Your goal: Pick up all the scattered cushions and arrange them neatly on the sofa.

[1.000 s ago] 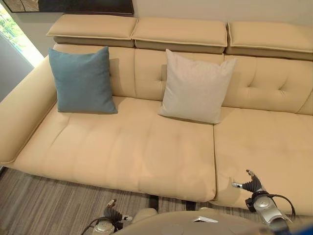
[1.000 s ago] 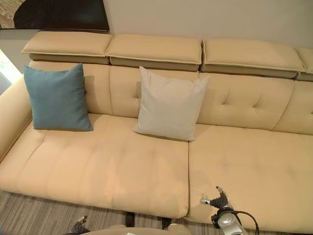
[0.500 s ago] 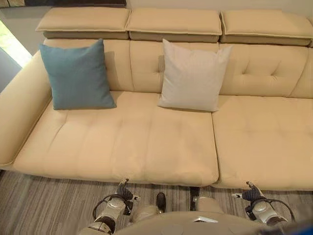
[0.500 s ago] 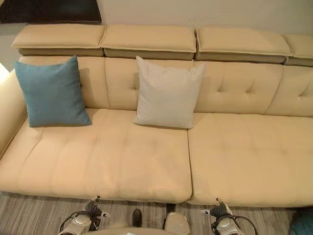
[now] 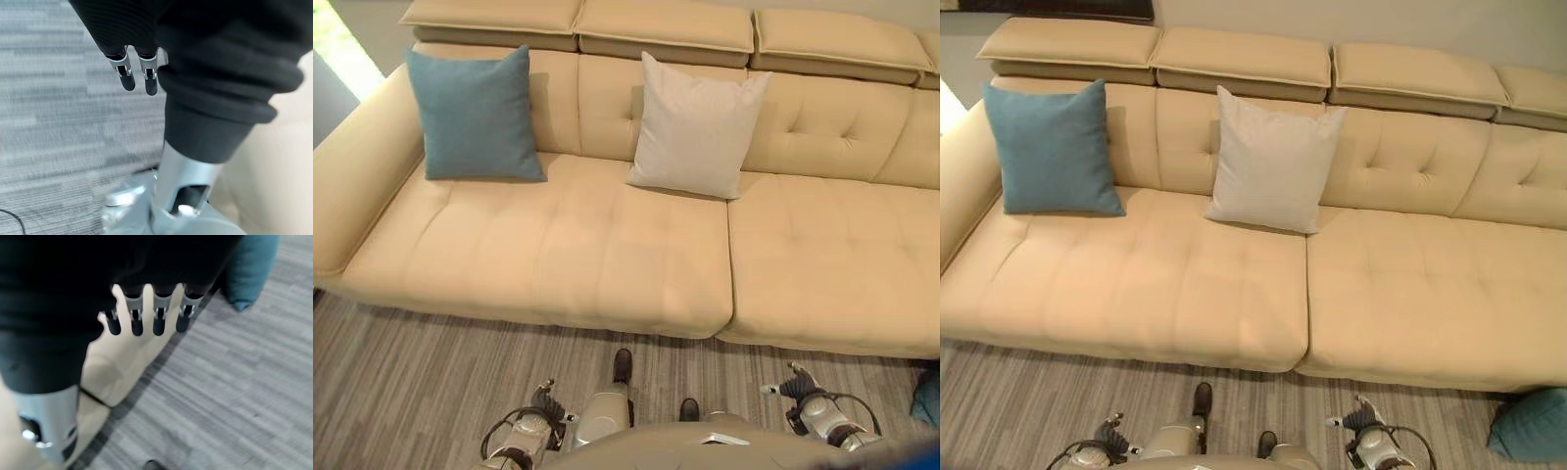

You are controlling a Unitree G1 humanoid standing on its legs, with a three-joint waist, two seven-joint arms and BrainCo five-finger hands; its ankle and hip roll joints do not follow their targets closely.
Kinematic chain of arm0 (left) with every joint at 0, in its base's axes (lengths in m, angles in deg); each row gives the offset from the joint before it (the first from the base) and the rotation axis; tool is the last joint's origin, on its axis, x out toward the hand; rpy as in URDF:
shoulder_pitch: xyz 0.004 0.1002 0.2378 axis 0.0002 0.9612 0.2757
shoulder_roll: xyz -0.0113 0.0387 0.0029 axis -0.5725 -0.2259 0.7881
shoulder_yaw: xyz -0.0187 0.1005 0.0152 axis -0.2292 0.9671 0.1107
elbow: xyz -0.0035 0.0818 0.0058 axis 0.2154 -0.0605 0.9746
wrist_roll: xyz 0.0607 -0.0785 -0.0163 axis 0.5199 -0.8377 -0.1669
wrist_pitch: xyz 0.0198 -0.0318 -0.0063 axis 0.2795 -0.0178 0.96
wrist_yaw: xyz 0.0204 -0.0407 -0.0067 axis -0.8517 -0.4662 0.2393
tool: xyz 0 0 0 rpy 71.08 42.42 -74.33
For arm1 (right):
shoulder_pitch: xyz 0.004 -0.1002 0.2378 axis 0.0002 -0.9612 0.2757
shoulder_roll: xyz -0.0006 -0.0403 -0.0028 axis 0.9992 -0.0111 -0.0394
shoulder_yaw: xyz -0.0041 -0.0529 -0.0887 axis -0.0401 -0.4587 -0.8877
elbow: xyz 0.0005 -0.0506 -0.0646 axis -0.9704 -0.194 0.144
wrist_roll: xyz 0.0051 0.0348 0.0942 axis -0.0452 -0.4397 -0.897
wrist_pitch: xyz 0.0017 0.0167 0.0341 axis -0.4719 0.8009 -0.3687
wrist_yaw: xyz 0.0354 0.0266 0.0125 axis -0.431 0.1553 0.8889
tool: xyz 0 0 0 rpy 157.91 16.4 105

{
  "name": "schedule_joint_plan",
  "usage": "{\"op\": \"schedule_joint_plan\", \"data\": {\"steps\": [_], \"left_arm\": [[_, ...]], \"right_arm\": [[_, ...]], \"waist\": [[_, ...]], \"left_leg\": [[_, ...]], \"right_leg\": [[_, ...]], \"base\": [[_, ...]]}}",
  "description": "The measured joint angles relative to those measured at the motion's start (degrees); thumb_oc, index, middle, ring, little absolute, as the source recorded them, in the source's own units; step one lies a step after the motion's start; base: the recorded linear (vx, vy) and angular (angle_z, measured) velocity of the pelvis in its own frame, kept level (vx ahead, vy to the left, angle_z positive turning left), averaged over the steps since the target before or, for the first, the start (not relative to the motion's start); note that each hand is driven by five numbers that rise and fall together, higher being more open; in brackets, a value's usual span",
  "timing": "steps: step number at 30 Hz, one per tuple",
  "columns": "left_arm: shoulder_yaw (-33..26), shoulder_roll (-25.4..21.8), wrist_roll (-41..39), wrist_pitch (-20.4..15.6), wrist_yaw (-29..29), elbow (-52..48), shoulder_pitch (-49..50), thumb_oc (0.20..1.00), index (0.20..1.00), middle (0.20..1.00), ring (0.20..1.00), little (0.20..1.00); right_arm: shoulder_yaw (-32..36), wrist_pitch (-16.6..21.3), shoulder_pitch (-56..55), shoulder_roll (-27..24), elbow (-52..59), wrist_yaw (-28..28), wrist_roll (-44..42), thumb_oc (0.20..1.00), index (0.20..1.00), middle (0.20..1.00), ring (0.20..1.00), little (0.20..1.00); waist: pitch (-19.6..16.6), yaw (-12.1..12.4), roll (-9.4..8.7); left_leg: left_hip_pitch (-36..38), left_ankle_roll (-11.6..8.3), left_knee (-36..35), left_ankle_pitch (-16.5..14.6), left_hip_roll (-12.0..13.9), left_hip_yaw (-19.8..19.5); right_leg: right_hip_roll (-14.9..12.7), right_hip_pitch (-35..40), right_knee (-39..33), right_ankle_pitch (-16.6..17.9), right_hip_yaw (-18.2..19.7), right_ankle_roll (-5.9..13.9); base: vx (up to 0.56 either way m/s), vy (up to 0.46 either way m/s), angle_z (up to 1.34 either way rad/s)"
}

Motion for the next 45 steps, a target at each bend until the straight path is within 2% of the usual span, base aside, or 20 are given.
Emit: {"op": "schedule_joint_plan", "data": {"steps": [3,5,7,10,14,17,19,20,22,24,26,27,28,30,31,33,37,40,43,45], "left_arm": [[-0.01,0.34,0.08,0.17,-0.09,0.04,0.15,1.000,1.000,1.000,1.000,1.000],[0.02,1.59,0.09,0.18,-0.19,0.04,1.14,1.000,1.000,1.000,1.000,1.000],[-0.21,1.88,0.06,0.16,0.06,0.06,0.10,1.000,1.000,1.000,1.000,1.000],[0.38,2.50,0.29,0.18,-0.65,0.32,-0.61,1.000,1.000,1.000,1.000,1.000],[3.77,2.41,1.36,0.26,-0.82,0.50,-2.44,1.000,1.000,1.000,1.000,1.000],[3.66,2.25,1.77,0.12,-1.35,-0.08,-4.47,1.000,1.000,1.000,1.000,1.000],[3.68,1.39,1.85,0.21,-1.36,-0.17,-3.94,1.000,1.000,1.000,1.000,1.000],[1.75,1.25,1.76,0.38,-1.42,0.08,-4.01,1.000,1.000,1.000,1.000,1.000],[0.79,1.34,1.77,-0.32,-1.40,-0.23,-4.85,1.000,1.000,1.000,1.000,1.000],[-0.87,0.38,1.79,0.12,-1.39,0.06,-2.10,1.000,1.000,1.000,1.000,1.000],[-0.99,0.02,1.82,0.43,-1.41,0.12,0.46,1.000,1.000,1.000,1.000,1.000],[-0.68,0.32,1.89,0.55,-1.43,0.22,0.89,1.000,1.000,1.000,1.000,1.000],[-0.53,0.77,2.37,0.57,-1.37,0.02,0.37,1.000,1.000,1.000,1.000,1.000],[1.16,-0.67,3.07,0.60,-1.31,-0.14,-2.53,1.000,1.000,1.000,1.000,1.000],[1.16,-0.67,3.07,0.60,-1.31,-0.14,-2.53,1.000,1.000,1.000,1.000,1.000],[3.47,0.06,2.94,0.53,-1.41,-2.05,-3.39,1.000,1.000,1.000,1.000,1.000],[4.56,3.05,2.47,0.06,-1.50,-2.52,-4.03,1.000,1.000,1.000,1.000,1.000],[5.17,4.43,2.52,-0.16,-1.79,-1.97,-7.10,1.000,1.000,1.000,1.000,1.000],[6.98,4.47,2.89,0.19,-1.74,-1.82,-9.92,1.000,1.000,1.000,1.000,1.000],[7.01,2.75,3.06,0.12,-1.76,-1.96,-9.73,1.000,1.000,1.000,1.000,1.000]], "right_arm": [[0.06,-0.04,-0.22,-0.84,-0.43,0.20,-0.29,1.000,1.000,1.000,1.000,1.000],[0.06,0.00,-0.03,-1.42,-0.41,0.20,-0.47,1.000,1.000,1.000,1.000,1.000],[0.07,0.04,1.26,-0.94,-1.94,0.14,-0.46,1.000,1.000,1.000,1.000,1.000],[0.53,-0.22,0.75,-2.64,-2.22,0.11,-0.46,1.000,1.000,1.000,1.000,1.000],[0.99,-0.25,1.78,-1.85,0.26,0.03,-0.50,1.000,1.000,1.000,1.000,1.000],[0.67,-0.74,0.84,-0.81,0.32,0.11,-1.09,1.000,1.000,1.000,1.000,1.000],[0.60,-0.72,2.02,0.86,0.62,0.09,-1.17,1.000,1.000,1.000,1.000,1.000],[0.36,-0.68,2.89,1.13,1.14,0.27,-1.28,1.000,1.000,1.000,1.000,1.000],[0.20,-1.16,2.58,1.10,0.96,0.32,-1.38,1.000,1.000,1.000,1.000,1.000],[-0.26,-1.11,1.90,1.85,-0.46,0.22,-1.38,1.000,1.000,1.000,1.000,1.000],[1.33,-1.19,1.14,1.58,-0.23,0.45,-1.44,1.000,1.000,1.000,1.000,1.000],[2.59,-1.28,-0.23,1.35,-0.49,0.54,-1.52,1.000,1.000,1.000,1.000,1.000],[3.36,-1.25,-1.86,1.15,-0.25,0.52,-1.63,1.000,1.000,1.000,1.000,1.000],[3.75,-1.18,-2.76,0.82,-0.05,0.94,-2.83,1.000,1.000,1.000,1.000,1.000],[3.75,-1.18,-2.76,0.82,-0.05,0.94,-2.83,1.000,1.000,1.000,1.000,1.000],[2.53,-1.17,-1.01,-1.25,-0.01,1.71,-3.80,1.000,1.000,1.000,1.000,1.000],[2.44,-1.17,0.98,-1.95,-0.33,2.27,-3.76,1.000,1.000,1.000,1.000,1.000],[2.55,-1.30,-0.19,-2.89,-1.43,2.43,-3.75,1.000,1.000,1.000,1.000,1.000],[1.97,-1.21,2.86,-1.05,-0.25,2.39,-3.69,1.000,1.000,1.000,1.000,1.000],[0.10,-1.22,3.76,0.65,-0.31,2.14,-3.65,1.000,1.000,1.000,1.000,1.000]], "waist": [[0.28,-0.69,-0.84],[-0.26,-1.83,1.59],[0.73,-1.52,1.34],[0.26,-2.97,3.57],[0.93,-3.07,2.51],[2.67,-4.69,1.53],[3.48,-3.55,0.48],[4.29,-4.61,0.70],[5.38,-3.77,2.58],[4.92,-2.36,2.71],[3.40,-1.04,2.19],[3.03,-1.88,1.69],[3.05,-2.47,2.47],[1.89,-1.80,0.47],[1.89,-1.80,0.47],[2.41,-2.24,1.56],[2.75,-1.30,1.15],[2.82,-4.03,2.63],[6.88,-4.66,3.17],[7.89,-3.19,2.67]], "left_leg": [[3.08,1.55,3.42,0.88,-3.08,-1.87],[8.13,3.80,2.31,2.38,-3.15,-5.02],[9.12,4.01,2.64,2.54,-4.35,-10.59],[10.77,5.26,0.99,-0.14,-3.70,-10.63],[10.92,8.17,-0.51,-0.56,-4.49,-3.37],[10.64,8.66,0.61,-1.50,-6.84,-0.79],[10.25,10.33,0.39,-1.16,-5.70,6.92],[8.71,12.56,0.98,-0.90,-5.17,10.37],[9.11,13.21,0.37,-0.39,-2.92,14.69],[11.86,12.90,-1.24,-0.48,-1.18,20.87],[11.96,11.94,-1.20,-0.86,-0.15,25.86],[11.24,10.34,-0.19,-0.35,-0.38,24.60],[10.80,9.04,0.97,0.62,0.59,22.13],[3.62,4.80,13.67,4.23,2.04,11.93],[3.62,4.80,13.67,4.23,2.04,11.93],[2.08,3.19,15.15,0.04,-1.73,-1.68],[5.79,4.34,8.06,-1.76,-8.51,-14.67],[7.14,5.44,6.59,-2.08,-7.07,-13.60],[6.66,11.14,3.04,-0.20,-8.88,-4.74],[6.59,12.83,2.54,0.18,-8.49,0.80]], "right_leg": [[-1.71,0.80,-1.53,1.55,0.38,0.17],[-0.54,0.59,-1.33,2.13,1.27,0.90],[-1.07,0.12,-1.50,2.64,4.14,1.46],[-0.77,0.32,-2.03,2.97,5.50,3.56],[-1.96,-4.77,0.19,4.54,11.95,6.44],[-4.25,-5.83,-0.06,6.91,11.59,7.81],[-3.62,-8.95,-2.47,12.52,12.63,12.10],[-5.06,-9.15,-4.20,12.02,7.26,10.45],[-7.39,-11.23,5.49,7.45,-6.07,9.73],[-8.86,-9.68,17.92,1.25,-10.45,8.49],[-10.90,-4.99,18.36,-3.28,-16.71,9.53],[-7.85,1.45,5.87,-4.36,-14.71,7.27],[-5.90,2.91,3.17,-2.62,-13.90,6.06],[-4.84,1.31,1.73,-1.08,-9.26,1.39],[-4.84,1.31,1.73,-1.08,-9.26,1.39],[-2.97,0.72,0.45,1.37,-4.19,0.98],[-0.60,0.34,-4.66,5.91,3.49,1.15],[0.49,-0.39,-6.85,8.39,5.07,1.88],[-1.96,-9.99,1.18,9.45,10.63,7.11],[-4.45,-12.73,3.60,8.02,5.25,10.32]], "base": [[-0.07,-0.022,0.05],[-0.06,0.026,-0.18],[0.00,0.086,-0.62],[-0.01,0.118,-0.38],[-0.06,0.131,-0.94],[-0.16,0.104,-0.59],[-0.18,0.069,-1.62],[-0.15,0.086,-1.95],[-0.10,0.037,-1.28],[-0.08,-0.044,-1.64],[-0.02,-0.110,-1.61],[-0.03,-0.195,-0.66],[-0.06,-0.242,-0.27],[-0.09,-0.042,-0.41],[-0.04,0.058,-0.74],[0.04,0.101,-1.08],[0.02,0.114,-1.26],[-0.10,0.226,-0.75],[-0.17,0.204,-1.33],[-0.05,0.091,-1.37]]}}
